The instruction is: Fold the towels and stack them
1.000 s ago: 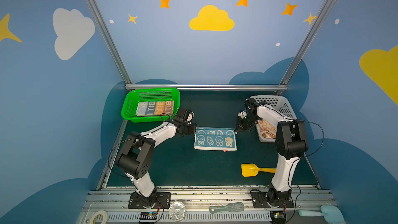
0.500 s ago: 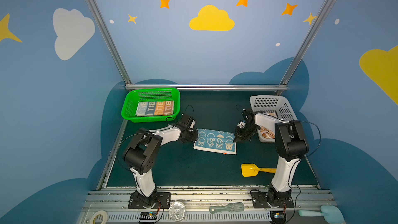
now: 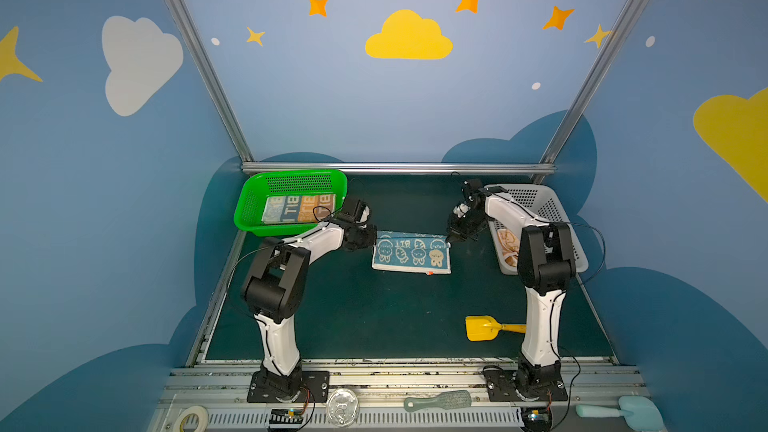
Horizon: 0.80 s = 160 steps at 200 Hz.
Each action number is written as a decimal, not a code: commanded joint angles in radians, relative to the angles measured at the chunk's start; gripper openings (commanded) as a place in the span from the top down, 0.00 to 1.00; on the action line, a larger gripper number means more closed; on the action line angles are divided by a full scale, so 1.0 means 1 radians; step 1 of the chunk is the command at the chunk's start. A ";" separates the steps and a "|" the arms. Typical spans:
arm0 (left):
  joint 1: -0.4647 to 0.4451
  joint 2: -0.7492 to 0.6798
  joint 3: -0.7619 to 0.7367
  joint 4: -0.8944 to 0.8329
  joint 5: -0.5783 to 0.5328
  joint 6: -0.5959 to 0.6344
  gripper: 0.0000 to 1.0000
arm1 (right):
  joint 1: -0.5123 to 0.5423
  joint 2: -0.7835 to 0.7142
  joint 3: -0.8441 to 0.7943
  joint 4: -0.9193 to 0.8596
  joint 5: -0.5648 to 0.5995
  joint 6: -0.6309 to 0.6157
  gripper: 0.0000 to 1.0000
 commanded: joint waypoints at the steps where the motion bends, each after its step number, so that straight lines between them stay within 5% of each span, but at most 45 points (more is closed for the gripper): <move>1: 0.004 -0.048 0.003 -0.046 0.004 0.025 0.97 | -0.002 -0.060 0.003 -0.076 0.040 -0.021 1.00; 160: -0.008 -0.090 -0.149 0.031 0.019 -0.016 0.97 | 0.026 -0.151 -0.300 0.057 0.051 -0.006 1.00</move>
